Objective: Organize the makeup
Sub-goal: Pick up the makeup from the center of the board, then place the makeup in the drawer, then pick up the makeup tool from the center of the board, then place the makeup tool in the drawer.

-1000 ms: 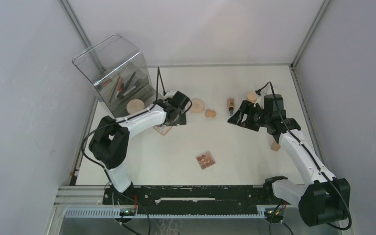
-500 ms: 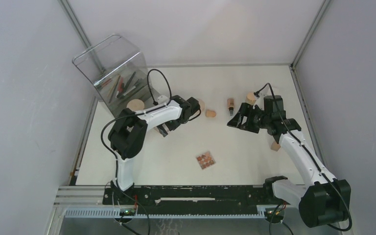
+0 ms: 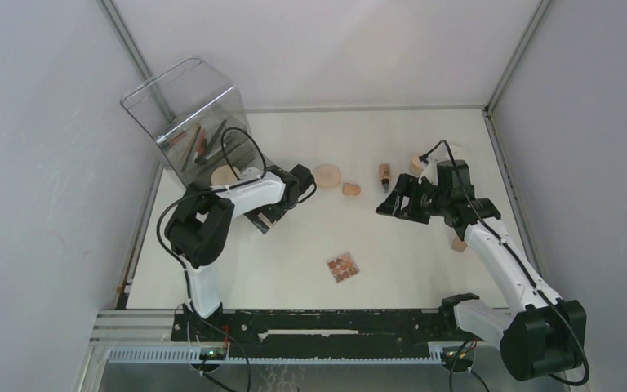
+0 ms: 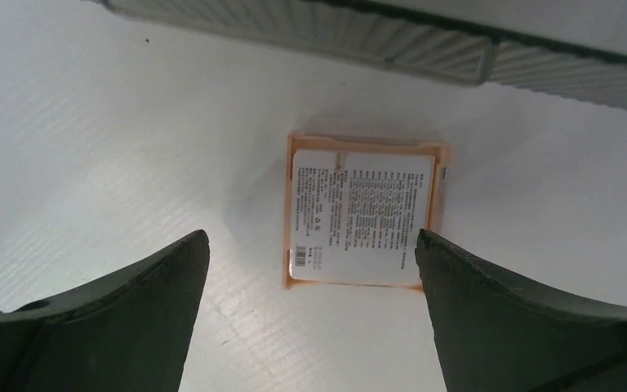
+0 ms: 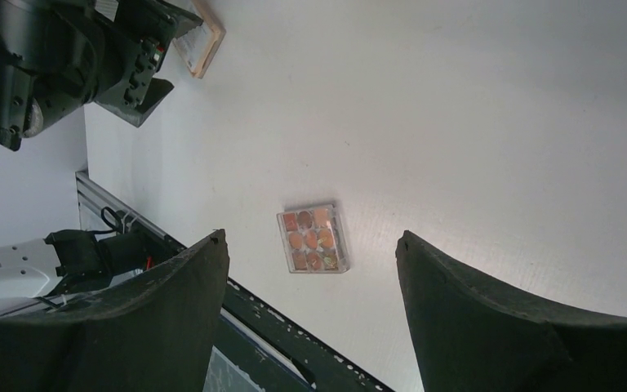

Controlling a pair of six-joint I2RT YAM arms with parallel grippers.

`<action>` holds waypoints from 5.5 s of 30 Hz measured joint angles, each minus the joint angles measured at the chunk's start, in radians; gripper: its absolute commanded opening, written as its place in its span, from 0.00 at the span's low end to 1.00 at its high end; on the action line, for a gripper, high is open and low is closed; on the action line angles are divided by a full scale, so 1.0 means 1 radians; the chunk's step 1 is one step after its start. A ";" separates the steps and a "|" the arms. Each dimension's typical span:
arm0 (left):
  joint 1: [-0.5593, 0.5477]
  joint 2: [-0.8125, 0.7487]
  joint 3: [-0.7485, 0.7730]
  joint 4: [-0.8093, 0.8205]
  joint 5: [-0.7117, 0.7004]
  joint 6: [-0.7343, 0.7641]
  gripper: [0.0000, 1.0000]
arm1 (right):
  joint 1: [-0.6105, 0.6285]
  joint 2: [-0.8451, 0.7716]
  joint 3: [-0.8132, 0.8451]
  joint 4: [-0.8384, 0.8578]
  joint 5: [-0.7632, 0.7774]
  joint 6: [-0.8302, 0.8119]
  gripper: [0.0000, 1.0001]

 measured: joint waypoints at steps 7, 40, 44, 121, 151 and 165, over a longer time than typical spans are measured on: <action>0.016 -0.008 -0.006 0.077 0.034 0.055 1.00 | 0.028 0.000 0.000 0.001 0.001 0.002 0.82; -0.156 -0.177 0.079 0.085 -0.005 0.346 0.66 | 0.056 0.027 0.000 0.024 0.010 0.006 0.82; -0.179 -0.232 0.102 0.142 -0.036 0.490 0.66 | 0.062 0.027 0.000 0.029 0.010 0.006 0.82; 0.071 0.412 0.643 0.277 0.523 1.025 0.00 | 0.053 -0.118 -0.029 -0.029 0.128 0.029 0.81; 0.391 -0.441 -0.143 0.388 0.242 0.921 0.00 | 0.051 -0.102 -0.040 -0.013 0.116 0.046 0.81; 0.482 -0.447 -0.161 0.422 0.172 0.883 0.74 | 0.051 -0.102 -0.040 -0.007 0.110 0.047 0.81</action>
